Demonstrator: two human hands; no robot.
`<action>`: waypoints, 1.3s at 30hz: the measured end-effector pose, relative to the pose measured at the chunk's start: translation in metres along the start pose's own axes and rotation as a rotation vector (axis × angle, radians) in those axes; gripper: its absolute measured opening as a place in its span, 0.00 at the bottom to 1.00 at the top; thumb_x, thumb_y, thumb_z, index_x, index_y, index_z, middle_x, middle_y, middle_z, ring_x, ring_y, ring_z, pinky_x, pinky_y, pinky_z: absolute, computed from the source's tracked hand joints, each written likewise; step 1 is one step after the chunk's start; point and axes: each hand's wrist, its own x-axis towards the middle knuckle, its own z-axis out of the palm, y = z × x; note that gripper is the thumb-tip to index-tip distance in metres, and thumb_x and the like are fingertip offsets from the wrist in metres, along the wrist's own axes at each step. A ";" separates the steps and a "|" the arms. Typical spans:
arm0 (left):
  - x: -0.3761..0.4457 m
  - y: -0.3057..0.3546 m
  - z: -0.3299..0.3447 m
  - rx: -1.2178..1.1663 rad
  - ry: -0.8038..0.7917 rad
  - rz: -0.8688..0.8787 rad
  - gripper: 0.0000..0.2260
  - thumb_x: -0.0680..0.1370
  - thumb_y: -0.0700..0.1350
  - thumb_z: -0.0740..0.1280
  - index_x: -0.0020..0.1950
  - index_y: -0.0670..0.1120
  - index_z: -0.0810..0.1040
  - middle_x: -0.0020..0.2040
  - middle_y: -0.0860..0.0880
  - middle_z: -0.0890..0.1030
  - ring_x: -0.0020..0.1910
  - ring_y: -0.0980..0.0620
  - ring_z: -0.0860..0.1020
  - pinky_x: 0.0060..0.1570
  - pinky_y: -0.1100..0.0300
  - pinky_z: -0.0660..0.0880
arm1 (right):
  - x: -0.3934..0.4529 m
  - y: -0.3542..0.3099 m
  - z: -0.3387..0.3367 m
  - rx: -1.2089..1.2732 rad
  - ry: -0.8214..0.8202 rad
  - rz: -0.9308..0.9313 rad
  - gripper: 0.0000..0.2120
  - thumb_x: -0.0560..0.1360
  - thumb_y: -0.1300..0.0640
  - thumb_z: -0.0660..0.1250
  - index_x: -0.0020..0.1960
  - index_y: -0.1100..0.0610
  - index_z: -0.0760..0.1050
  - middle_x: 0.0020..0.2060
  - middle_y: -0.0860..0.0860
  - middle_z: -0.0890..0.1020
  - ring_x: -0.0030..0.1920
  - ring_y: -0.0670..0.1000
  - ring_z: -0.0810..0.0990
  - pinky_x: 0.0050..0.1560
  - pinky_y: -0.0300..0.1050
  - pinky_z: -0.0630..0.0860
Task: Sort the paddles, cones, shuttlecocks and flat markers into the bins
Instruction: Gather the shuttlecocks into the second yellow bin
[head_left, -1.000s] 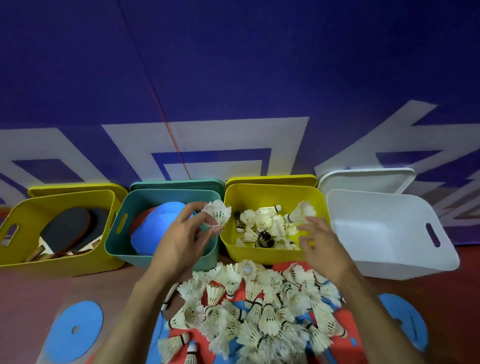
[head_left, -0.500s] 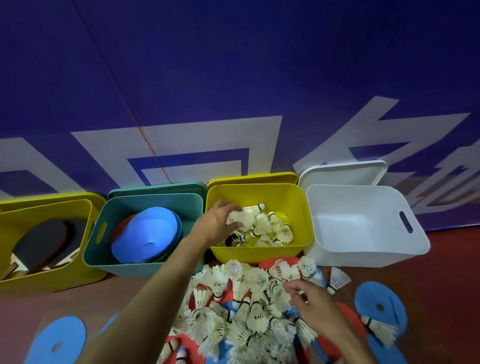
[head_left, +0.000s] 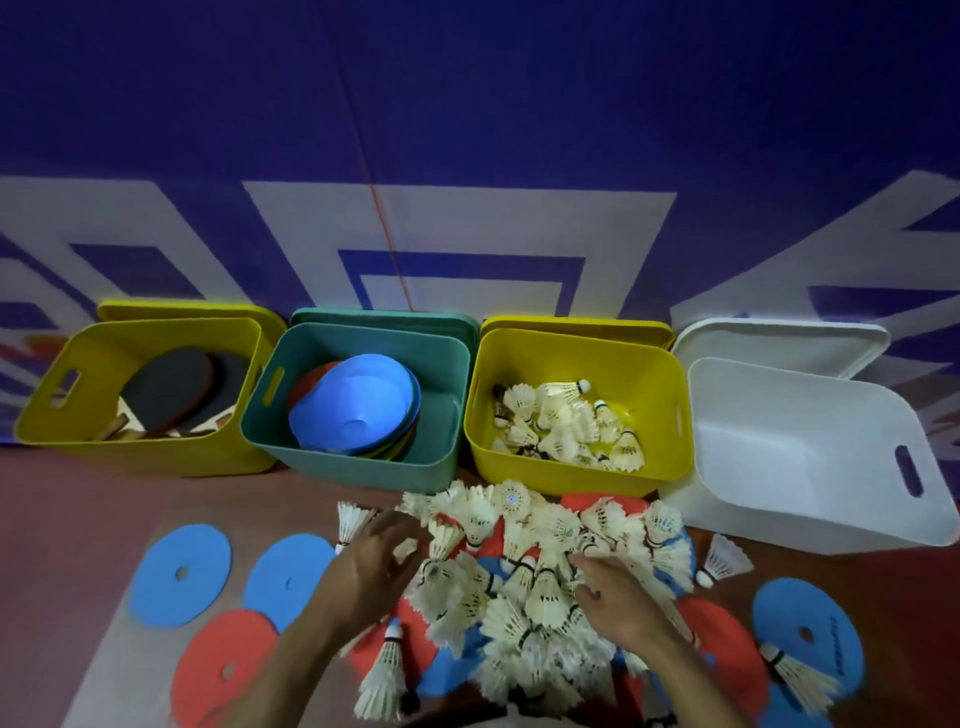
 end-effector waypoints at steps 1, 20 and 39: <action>-0.009 -0.006 0.004 -0.011 0.003 -0.026 0.06 0.79 0.51 0.67 0.55 0.57 0.80 0.56 0.59 0.76 0.42 0.69 0.74 0.42 0.74 0.72 | 0.004 -0.005 0.002 -0.012 0.004 0.015 0.25 0.83 0.52 0.58 0.79 0.54 0.60 0.76 0.54 0.63 0.74 0.52 0.65 0.74 0.45 0.63; -0.007 -0.029 0.085 0.133 -0.265 -0.179 0.21 0.76 0.55 0.68 0.68 0.62 0.69 0.71 0.57 0.67 0.53 0.55 0.79 0.49 0.60 0.78 | -0.043 -0.040 -0.031 0.059 0.556 -0.027 0.10 0.78 0.47 0.66 0.56 0.49 0.82 0.49 0.46 0.86 0.44 0.46 0.83 0.45 0.43 0.79; 0.023 0.049 0.003 -0.131 0.167 -0.050 0.12 0.79 0.46 0.64 0.61 0.50 0.80 0.57 0.57 0.79 0.47 0.62 0.78 0.47 0.72 0.72 | 0.024 -0.062 -0.114 0.269 0.699 -0.190 0.11 0.79 0.55 0.64 0.61 0.50 0.78 0.53 0.48 0.83 0.35 0.41 0.84 0.39 0.38 0.79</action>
